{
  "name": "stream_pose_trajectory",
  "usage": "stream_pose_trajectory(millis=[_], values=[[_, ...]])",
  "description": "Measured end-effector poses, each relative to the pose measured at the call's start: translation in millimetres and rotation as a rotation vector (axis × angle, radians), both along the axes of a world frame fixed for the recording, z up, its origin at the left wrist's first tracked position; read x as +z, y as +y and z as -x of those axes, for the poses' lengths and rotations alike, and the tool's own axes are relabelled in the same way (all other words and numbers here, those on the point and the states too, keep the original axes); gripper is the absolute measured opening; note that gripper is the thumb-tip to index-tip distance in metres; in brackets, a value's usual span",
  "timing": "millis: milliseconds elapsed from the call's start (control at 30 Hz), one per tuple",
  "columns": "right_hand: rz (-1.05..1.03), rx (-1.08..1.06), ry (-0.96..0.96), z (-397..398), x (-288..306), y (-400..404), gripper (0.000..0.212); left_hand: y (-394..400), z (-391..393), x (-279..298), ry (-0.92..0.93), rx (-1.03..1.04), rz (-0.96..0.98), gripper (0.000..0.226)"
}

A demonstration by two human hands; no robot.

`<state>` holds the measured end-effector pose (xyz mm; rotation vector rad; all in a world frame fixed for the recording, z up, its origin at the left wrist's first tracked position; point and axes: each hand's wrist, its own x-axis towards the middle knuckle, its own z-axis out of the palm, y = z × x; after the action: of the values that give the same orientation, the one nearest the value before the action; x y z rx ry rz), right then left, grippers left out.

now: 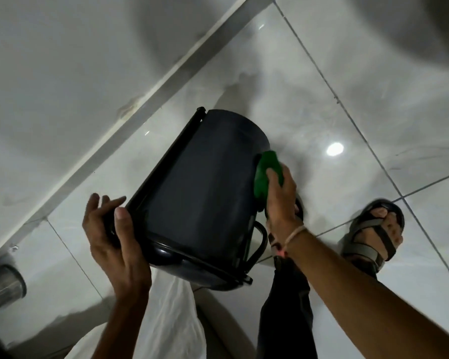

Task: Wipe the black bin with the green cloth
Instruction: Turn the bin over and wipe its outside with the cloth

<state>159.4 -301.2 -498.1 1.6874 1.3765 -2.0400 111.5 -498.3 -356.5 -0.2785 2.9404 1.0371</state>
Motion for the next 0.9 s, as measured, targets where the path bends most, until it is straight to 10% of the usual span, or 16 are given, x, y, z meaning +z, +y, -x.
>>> stream_pose_trajectory(millis=[167, 433, 667, 900], values=[[-0.046, 0.075, -0.097, 60, -25, 35, 0.036, 1, -11, -7, 0.078, -0.015, 0.053, 0.041], [-0.495, 0.673, 0.588, 7, 89, 1, 0.039, 32, 21, -3, 0.103, -0.207, 0.056, 0.048], [-0.179, 0.136, 0.275, -20, 90, 50, 0.032, 66, 23, 14, 0.111, -0.792, 0.227, 0.063], [-0.274, 0.352, 0.333, -15, 84, 108, 0.039, 92, -16, 13, 0.289, -1.2, 0.184, 0.045]])
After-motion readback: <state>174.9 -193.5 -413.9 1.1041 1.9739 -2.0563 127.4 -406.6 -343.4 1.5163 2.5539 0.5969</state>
